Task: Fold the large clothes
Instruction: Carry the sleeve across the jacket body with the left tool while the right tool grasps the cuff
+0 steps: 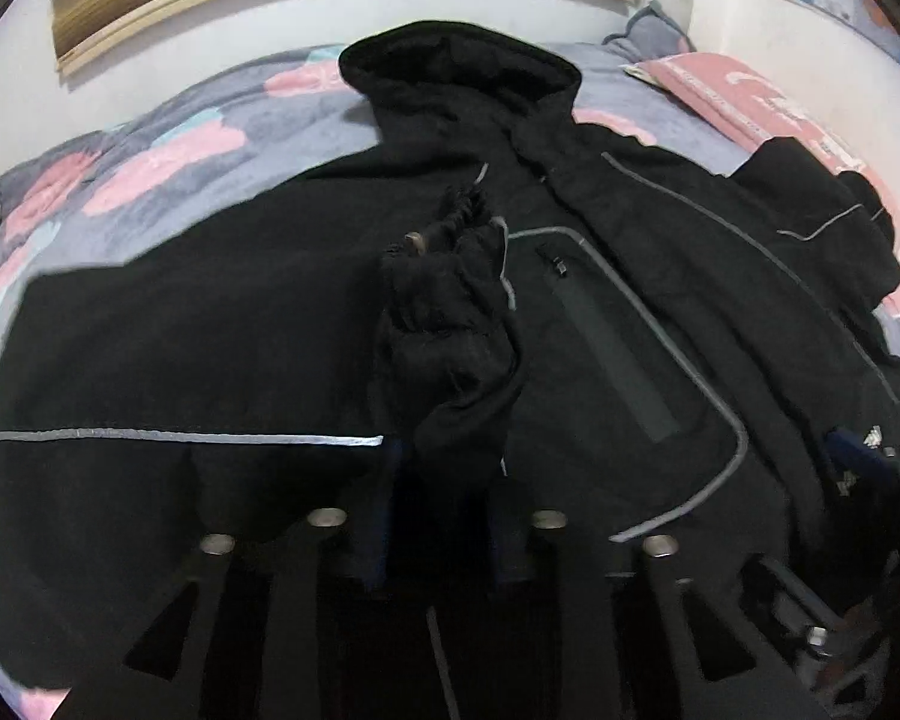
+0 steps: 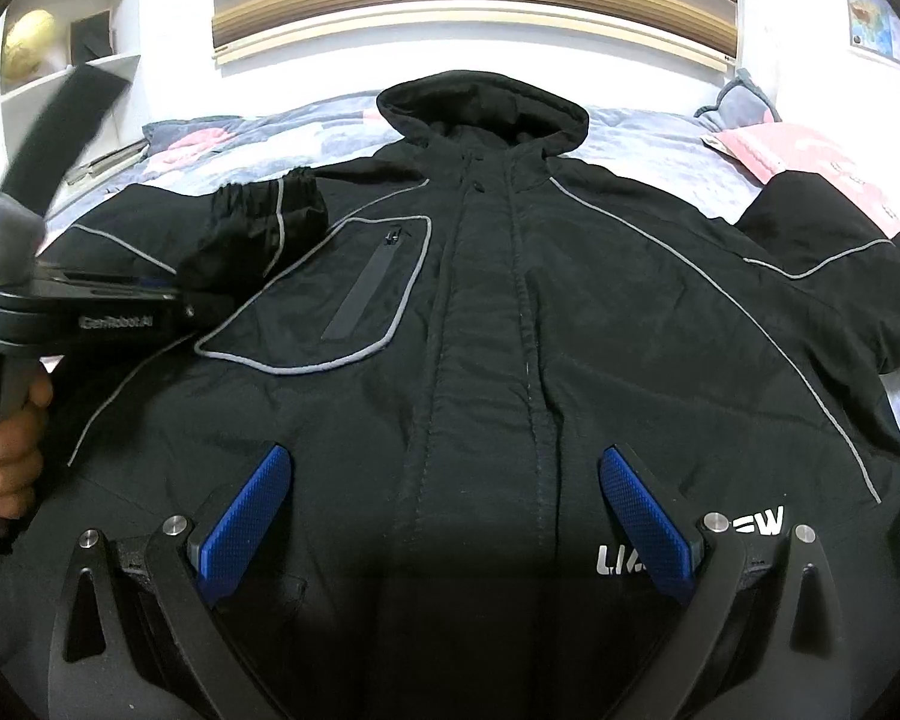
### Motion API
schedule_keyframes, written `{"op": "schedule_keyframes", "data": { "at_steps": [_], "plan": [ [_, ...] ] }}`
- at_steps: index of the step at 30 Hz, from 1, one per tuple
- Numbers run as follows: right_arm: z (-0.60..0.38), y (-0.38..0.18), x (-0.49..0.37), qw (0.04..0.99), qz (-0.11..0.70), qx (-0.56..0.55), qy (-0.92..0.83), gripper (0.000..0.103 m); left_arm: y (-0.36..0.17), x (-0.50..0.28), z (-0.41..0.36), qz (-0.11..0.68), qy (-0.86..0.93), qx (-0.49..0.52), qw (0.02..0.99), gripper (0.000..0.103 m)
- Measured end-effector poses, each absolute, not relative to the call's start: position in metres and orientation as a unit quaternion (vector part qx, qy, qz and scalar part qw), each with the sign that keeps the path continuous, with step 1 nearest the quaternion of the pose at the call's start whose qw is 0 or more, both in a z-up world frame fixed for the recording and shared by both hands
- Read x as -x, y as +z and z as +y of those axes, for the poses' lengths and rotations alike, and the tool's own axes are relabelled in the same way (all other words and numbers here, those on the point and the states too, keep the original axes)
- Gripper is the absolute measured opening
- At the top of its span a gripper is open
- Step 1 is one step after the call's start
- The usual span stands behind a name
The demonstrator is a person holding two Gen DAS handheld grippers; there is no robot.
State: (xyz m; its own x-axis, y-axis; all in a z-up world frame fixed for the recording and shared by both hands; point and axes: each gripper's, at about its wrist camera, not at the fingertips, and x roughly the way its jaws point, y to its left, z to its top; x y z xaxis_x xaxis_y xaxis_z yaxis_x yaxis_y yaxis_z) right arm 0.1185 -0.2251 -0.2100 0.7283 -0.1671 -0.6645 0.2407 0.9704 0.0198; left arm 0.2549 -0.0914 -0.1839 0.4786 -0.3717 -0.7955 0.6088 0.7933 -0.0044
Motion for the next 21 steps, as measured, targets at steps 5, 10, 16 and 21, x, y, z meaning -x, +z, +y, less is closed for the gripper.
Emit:
{"op": "schedule_keyframes", "data": {
  "at_steps": [5,10,16,21],
  "plan": [
    [-0.229,-0.203,-0.117,0.916,0.378,-0.062,-0.115,0.103,-0.152,-0.226,-0.067,0.407,-0.326,-0.107,0.847,0.059],
    [-0.225,-0.161,-0.13,0.906,0.405,-0.114,-0.042,0.103,-0.118,-0.207,-0.024,0.363,-0.324,-0.093,0.869,0.06],
    [-0.216,-0.141,-0.195,0.896,0.422,-0.137,-0.012,0.095,-0.106,-0.209,0.011,0.348,-0.271,-0.089,0.893,0.06],
    [-0.207,-0.164,-0.241,0.874,0.452,-0.177,0.023,0.078,-0.11,-0.213,0.029,0.35,-0.259,-0.085,0.896,0.06]
  ]
}}
